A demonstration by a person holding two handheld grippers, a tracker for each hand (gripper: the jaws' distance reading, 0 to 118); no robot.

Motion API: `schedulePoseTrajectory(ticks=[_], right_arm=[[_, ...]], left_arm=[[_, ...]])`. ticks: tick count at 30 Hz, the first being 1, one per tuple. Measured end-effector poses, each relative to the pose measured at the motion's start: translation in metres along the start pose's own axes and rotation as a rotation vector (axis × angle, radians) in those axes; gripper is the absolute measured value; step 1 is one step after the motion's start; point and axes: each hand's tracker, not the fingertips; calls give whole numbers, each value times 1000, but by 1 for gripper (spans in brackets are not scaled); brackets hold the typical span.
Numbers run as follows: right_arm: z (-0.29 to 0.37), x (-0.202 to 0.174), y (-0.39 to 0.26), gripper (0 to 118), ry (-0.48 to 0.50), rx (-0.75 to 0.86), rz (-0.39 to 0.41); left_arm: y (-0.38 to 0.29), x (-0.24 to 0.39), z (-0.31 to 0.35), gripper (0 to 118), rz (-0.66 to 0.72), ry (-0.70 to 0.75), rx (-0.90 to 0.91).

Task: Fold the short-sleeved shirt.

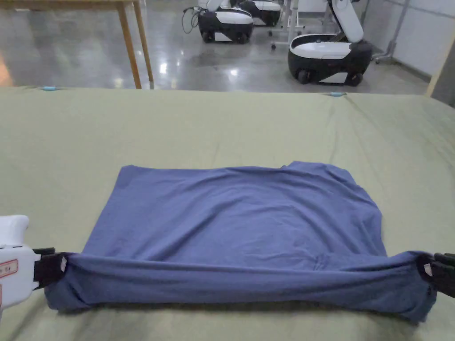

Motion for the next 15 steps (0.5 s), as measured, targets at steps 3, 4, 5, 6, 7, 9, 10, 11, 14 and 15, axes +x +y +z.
schedulePoseTrajectory(ticks=[3,4,5,6,7,9,10,11,14,15], right_arm=[[-23,2,28,5,-8,-8,-1],[-31,4,36,5,-9,-14,-1],[-39,5,46,5,-7,-23,0],[-48,5,54,5,-1,-30,-5],[-56,5,60,5,-5,-30,-13],[-77,8,72,5,-10,-54,-15],[-86,7,76,5,-10,-73,-7],[-96,7,78,5,-13,-86,-7],[-121,9,80,6,-10,-134,-15],[-127,10,79,15,-10,-134,-27]], left_arm=[[30,-9,-26,5,-3,13,7],[40,-10,-33,5,-5,10,3],[48,-13,-42,5,-2,11,4],[58,-14,-52,5,4,6,0],[65,-16,-61,5,13,-14,-9],[78,-15,-80,5,10,-26,-26],[82,-14,-90,5,7,-16,-36],[86,-13,-99,5,2,-10,-45],[89,-10,-122,5,1,5,-77],[88,-10,-129,5,-8,9,-91]])
